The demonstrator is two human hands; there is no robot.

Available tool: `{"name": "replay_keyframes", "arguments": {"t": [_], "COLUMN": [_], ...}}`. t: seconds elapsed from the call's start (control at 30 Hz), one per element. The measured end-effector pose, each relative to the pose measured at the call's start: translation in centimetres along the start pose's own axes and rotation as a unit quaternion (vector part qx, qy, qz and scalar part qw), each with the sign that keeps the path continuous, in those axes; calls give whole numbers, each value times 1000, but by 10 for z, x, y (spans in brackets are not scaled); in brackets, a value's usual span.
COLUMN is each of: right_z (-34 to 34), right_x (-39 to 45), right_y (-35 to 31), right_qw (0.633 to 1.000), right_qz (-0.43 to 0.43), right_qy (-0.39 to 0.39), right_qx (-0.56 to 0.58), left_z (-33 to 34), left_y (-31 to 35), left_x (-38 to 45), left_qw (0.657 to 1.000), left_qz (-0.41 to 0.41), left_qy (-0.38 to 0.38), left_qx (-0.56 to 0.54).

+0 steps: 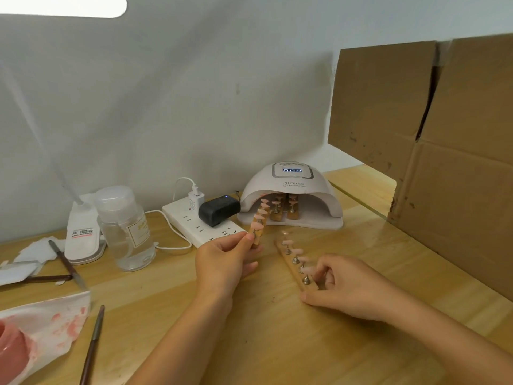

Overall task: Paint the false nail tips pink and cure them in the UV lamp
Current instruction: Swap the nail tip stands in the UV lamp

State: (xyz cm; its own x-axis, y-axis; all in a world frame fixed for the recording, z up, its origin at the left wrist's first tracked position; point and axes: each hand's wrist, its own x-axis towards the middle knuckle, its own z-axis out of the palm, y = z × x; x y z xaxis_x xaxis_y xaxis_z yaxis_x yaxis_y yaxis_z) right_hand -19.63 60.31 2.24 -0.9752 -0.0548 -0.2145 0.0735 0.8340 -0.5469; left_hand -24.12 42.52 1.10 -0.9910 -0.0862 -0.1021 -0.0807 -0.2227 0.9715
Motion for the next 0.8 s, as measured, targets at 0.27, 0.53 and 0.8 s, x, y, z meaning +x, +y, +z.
{"name": "replay_keyframes", "arguments": {"t": [0.27, 0.53, 0.8], "right_z": [-45, 4, 11], "right_x": [53, 116, 128], "right_y": [6, -20, -28], "right_qw": [994, 961, 939], "right_qz": [6, 48, 97], "right_qy": [100, 274, 316], "right_qx": [34, -2, -94], "left_z": [0, -5, -6], "left_y": [5, 7, 7], "left_x": [3, 6, 7], "left_qw": [1000, 999, 999], "left_qz": [-26, -31, -41], "left_qy": [-9, 2, 7], "left_qx": [-10, -27, -28]}}
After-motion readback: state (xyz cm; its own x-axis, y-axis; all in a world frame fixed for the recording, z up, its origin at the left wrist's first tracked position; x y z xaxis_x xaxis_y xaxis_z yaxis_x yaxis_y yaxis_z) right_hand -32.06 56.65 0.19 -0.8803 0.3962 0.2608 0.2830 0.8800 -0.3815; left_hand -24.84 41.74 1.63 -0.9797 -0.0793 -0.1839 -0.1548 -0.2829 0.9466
